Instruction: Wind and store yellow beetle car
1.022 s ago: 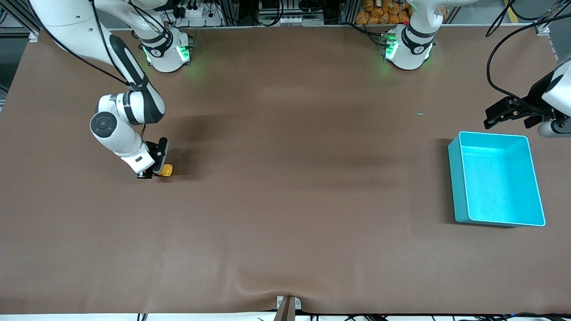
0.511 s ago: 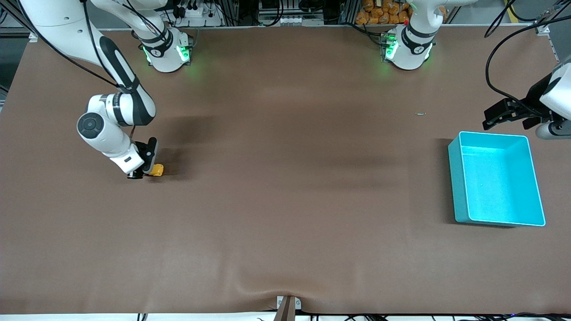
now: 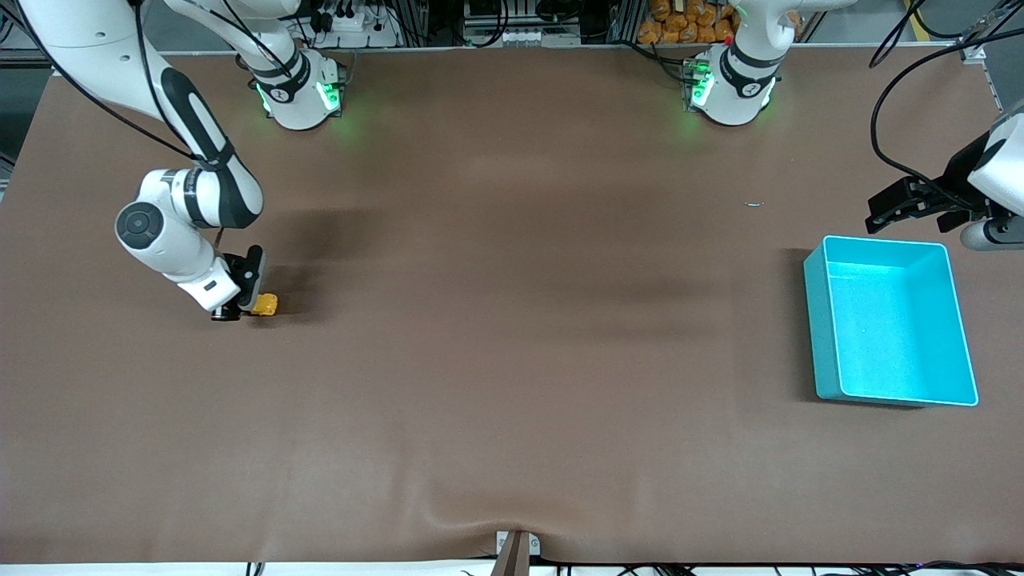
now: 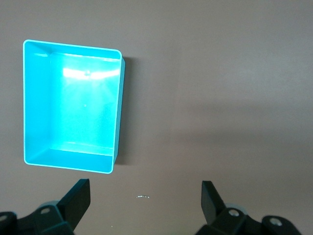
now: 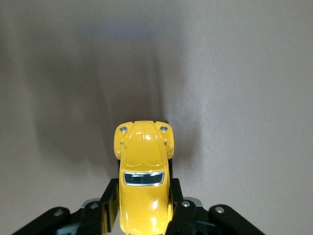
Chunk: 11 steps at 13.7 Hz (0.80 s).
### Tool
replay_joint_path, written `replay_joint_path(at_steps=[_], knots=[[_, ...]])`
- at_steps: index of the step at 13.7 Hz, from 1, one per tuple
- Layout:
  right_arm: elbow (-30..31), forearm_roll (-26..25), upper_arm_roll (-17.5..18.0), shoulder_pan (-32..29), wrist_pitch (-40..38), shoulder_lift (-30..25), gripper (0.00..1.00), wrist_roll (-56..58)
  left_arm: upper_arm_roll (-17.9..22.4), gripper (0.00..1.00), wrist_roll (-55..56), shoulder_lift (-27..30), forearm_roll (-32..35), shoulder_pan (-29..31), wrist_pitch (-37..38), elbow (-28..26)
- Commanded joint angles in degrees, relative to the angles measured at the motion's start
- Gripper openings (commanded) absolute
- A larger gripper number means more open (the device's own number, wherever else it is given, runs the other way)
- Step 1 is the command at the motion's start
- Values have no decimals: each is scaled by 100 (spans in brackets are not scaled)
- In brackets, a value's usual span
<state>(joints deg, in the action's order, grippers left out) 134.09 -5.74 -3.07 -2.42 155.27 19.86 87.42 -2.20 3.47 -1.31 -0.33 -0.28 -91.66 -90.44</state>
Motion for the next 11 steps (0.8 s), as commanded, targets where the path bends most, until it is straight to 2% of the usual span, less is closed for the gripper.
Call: replay_joint_path(at_steps=[1,11], knots=[[-199,-102,34,-302,249,563,34,337,-17,100,-57,-27,-125,97,-28,53],[-242,-102,34,-601,232,563,37,794,-17,100,-57,-36,-116,142,-107,53]])
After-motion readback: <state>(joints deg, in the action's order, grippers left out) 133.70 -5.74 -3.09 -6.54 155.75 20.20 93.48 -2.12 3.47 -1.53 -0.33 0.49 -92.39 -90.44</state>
